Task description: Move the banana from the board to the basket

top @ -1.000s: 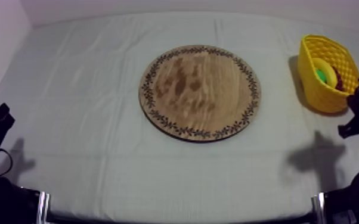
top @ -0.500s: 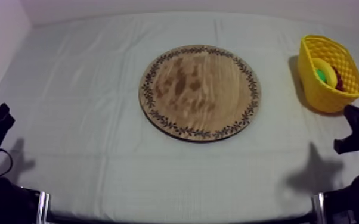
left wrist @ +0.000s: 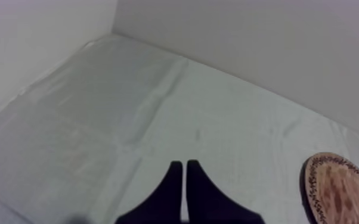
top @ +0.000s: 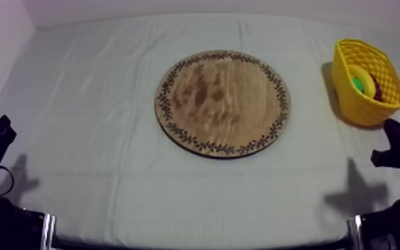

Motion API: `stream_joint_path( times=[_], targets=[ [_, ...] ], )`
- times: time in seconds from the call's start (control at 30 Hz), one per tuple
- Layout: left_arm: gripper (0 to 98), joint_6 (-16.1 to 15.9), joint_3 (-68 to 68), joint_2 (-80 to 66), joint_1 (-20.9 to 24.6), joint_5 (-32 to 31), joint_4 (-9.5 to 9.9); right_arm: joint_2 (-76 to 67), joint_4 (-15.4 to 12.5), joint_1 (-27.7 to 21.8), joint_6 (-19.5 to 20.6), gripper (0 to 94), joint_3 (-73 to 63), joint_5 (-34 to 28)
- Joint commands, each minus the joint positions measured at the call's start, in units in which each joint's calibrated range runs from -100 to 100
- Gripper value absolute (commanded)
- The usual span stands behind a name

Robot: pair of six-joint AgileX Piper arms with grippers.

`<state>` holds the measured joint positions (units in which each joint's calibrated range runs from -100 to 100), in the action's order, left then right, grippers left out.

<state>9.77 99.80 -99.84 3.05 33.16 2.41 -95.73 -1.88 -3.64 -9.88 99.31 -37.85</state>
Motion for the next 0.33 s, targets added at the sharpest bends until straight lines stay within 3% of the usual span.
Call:
stream_joint_path(
  times=[0.0, 0.3],
  targets=[
    [0.1, 0.02, -0.02, 0.02, 0.02, -0.01, 0.01, -0.02, 0.20, 0.22, -5.05, 0.4, 0.12, 0.07],
    [0.1, 0.02, -0.02, 0.02, 0.02, -0.01, 0.01, -0.03, 0.39, 0.49, -3.36, 0.4, 0.24, 0.34]
  ],
)
